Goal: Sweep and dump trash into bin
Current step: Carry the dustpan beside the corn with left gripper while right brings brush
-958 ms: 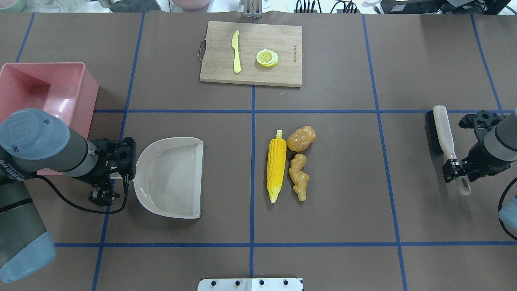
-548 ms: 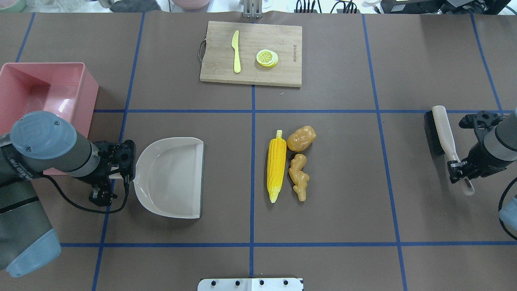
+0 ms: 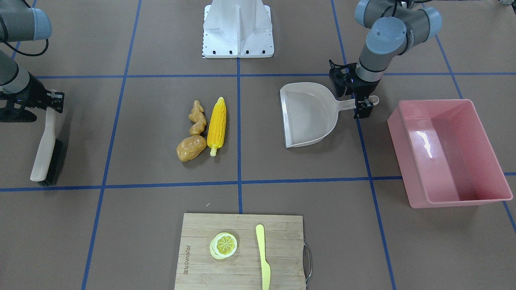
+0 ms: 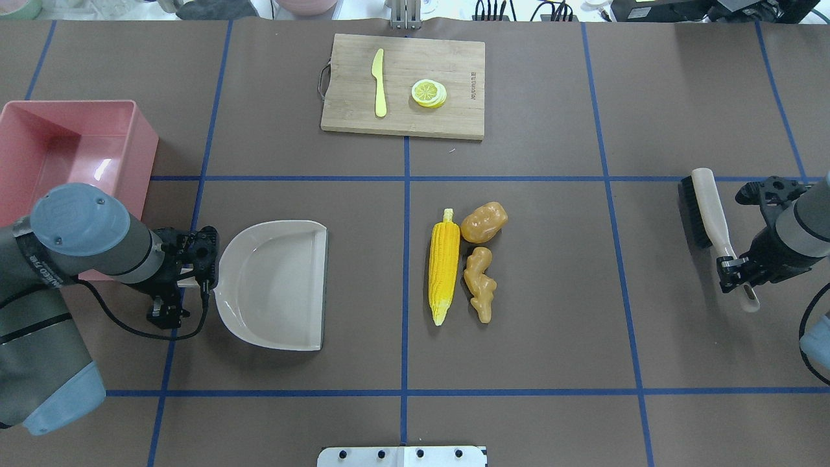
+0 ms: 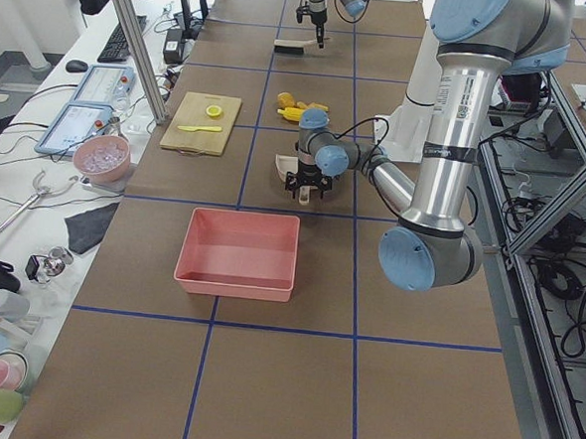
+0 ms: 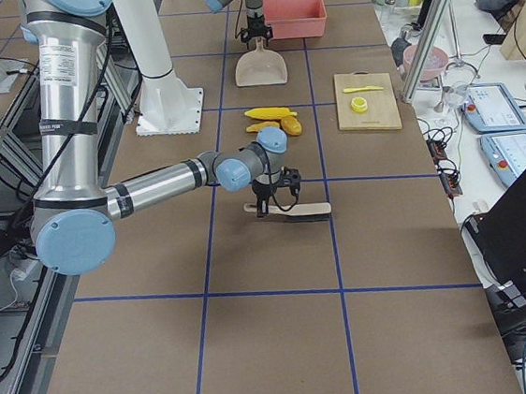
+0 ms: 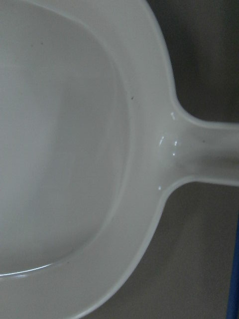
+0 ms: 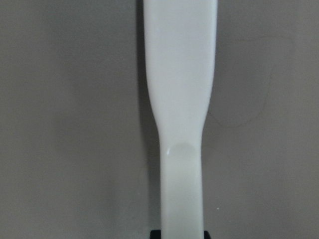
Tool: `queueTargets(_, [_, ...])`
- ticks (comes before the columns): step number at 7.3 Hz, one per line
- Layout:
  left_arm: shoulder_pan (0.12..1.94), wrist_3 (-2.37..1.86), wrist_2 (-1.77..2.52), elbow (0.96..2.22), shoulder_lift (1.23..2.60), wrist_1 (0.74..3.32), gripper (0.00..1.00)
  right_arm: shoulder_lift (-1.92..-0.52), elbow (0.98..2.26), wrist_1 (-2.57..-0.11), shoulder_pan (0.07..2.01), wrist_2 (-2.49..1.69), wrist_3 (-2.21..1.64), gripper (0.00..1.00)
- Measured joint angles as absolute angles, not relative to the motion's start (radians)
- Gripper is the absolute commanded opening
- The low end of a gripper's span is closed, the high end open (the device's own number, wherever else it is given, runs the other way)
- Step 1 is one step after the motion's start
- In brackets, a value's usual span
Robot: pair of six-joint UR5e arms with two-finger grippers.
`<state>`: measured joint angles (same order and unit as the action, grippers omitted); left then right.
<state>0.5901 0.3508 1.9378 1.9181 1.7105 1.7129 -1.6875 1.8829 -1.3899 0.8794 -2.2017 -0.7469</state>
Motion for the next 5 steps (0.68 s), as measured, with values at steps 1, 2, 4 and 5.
queueTargets(1, [0.59, 0.352, 1.941, 1.904, 1.714, 1.718, 0.47, -1.675, 1.887, -1.39, 0.881, -2.202, -0.747, 0.0])
queueTargets(2, [0.589, 0.352, 1.943, 1.893, 1.718, 1.719, 0.2, -1.659, 1.893, -1.39, 0.881, -2.203, -0.747, 0.0])
queueTargets(4, [0.595, 0.353, 1.956, 1.888, 1.717, 1.717, 0.0, -1.615, 1.899, -1.39, 0.881, -2.205, -0.748, 0.0])
queueTargets(5, [0.616, 0.364, 1.985, 1.892, 1.713, 1.714, 0.0, -1.588, 1.899, -1.391, 0.881, -2.206, -0.752, 0.0])
